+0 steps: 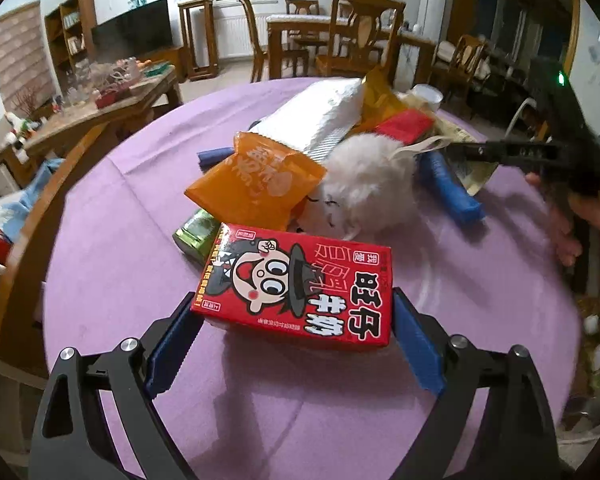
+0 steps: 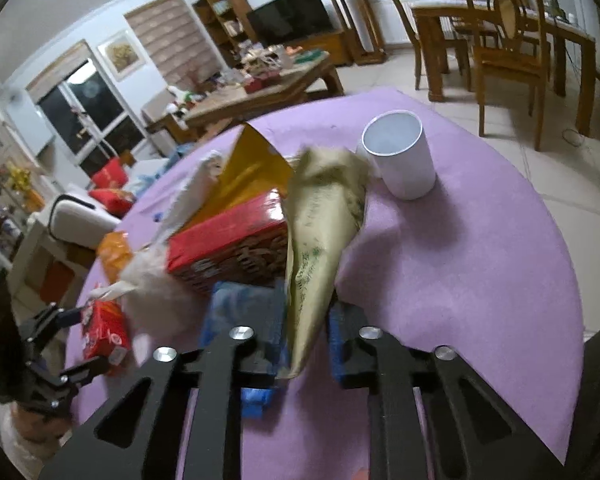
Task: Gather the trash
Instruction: 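Grasp the red Wangzai milk box with the left tool while the right tool grasps the tan paper bag, then move both items over the bin and open both tools to release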
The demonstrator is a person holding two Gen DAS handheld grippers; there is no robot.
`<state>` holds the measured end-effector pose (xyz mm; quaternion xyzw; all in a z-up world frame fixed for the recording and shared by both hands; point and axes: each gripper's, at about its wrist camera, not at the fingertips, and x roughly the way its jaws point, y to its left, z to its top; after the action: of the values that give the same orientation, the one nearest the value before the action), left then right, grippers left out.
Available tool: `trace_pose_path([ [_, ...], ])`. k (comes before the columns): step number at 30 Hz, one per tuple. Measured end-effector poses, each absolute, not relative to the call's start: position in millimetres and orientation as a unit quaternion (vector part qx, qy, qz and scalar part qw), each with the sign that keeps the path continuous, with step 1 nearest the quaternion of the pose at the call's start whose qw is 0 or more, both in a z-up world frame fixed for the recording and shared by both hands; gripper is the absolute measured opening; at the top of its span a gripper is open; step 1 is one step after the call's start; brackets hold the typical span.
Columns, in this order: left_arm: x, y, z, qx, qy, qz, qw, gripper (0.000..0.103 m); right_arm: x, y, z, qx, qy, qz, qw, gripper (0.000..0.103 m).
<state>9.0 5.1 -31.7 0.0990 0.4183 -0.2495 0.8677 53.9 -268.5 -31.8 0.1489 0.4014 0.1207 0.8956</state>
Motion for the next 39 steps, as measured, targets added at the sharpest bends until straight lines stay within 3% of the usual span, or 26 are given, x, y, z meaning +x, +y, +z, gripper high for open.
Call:
trace_pose_path([
  [7, -18.7, 20.7, -10.7, 0.04, 0.384, -0.279, 0.879, 0.09, -10.3, -275.9, 0.6, 0.134, 0.338, 0.154, 0.919, 0.017],
  [13, -29.0, -9.3, 22.3, 0.012, 0.334, -0.315, 0.888, 0.09, -42.8, -281.1, 7.4, 0.108, 0.302, 0.14, 0.937, 0.017],
  [24, -30.2, -155.1, 38.6, 0.016, 0.306, -0.437, 0.846, 0.09, -128.6, -374.4, 34.9, 0.129, 0.21, 0.009, 0.969, 0.017],
  [39, -52.6, -337.7, -13.2, 0.062, 0.391, -0.537, 0.745, 0.09, -210.6, -511.5, -12.9, 0.173, 0.232, -0.183, 0.94, 0.017],
])
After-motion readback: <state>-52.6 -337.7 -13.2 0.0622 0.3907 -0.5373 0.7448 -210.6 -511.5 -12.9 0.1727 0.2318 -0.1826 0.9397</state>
